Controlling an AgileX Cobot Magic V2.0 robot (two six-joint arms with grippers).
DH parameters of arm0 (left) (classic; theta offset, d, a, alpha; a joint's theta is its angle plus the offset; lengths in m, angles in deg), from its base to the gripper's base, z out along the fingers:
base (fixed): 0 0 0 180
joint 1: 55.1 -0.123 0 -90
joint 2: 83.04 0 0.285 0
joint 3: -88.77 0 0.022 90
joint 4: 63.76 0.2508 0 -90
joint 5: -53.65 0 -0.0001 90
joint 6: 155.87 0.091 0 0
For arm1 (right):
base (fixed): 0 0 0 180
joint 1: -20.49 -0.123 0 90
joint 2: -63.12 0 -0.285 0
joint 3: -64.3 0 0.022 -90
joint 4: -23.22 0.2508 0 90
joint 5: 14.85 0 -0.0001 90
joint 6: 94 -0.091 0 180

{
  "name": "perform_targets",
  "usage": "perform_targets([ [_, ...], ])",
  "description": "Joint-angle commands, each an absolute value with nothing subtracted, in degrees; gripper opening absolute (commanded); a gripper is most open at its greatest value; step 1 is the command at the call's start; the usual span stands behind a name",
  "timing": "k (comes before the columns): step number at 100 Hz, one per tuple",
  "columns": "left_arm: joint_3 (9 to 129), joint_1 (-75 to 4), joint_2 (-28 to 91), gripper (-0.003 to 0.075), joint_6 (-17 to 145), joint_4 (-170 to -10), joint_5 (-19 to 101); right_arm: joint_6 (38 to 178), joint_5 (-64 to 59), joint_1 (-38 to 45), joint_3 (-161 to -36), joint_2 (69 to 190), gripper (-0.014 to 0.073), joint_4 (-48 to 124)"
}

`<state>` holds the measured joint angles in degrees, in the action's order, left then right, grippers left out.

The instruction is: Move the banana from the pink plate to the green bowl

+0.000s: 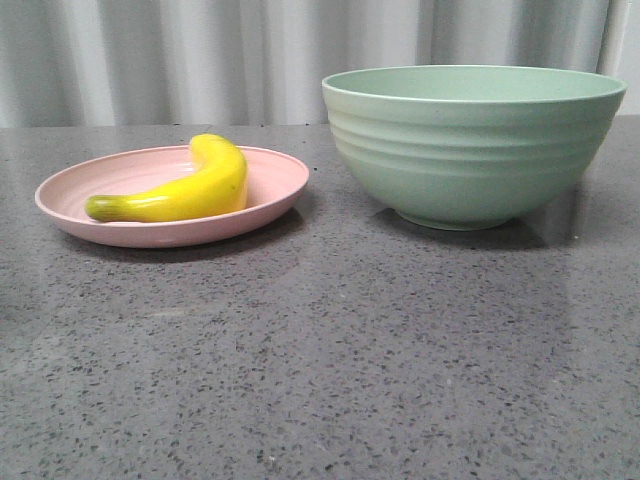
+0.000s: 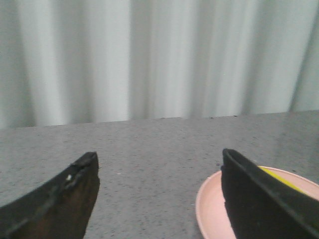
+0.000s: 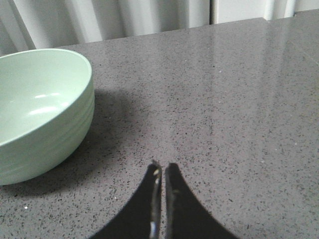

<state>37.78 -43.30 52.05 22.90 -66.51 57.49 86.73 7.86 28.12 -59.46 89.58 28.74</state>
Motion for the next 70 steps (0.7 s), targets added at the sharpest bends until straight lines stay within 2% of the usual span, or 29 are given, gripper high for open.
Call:
perform_targets([
  [1,41.7,-38.4,48.2,0.046,22.9,-67.1,61.1,87.1,4.1,28.0,-61.4,90.4,-0.0072,28.9],
  [34,52.6,-23.3,31.6,0.046,22.9,-67.1,50.1,87.1,4.1,28.0,-61.4,90.4,-0.0072,28.9],
  [70,66.1,-19.3,15.7,0.046,22.9,-72.2,35.5,87.1,4.1,28.0,-61.4,90.4,-0.0072,28.9],
])
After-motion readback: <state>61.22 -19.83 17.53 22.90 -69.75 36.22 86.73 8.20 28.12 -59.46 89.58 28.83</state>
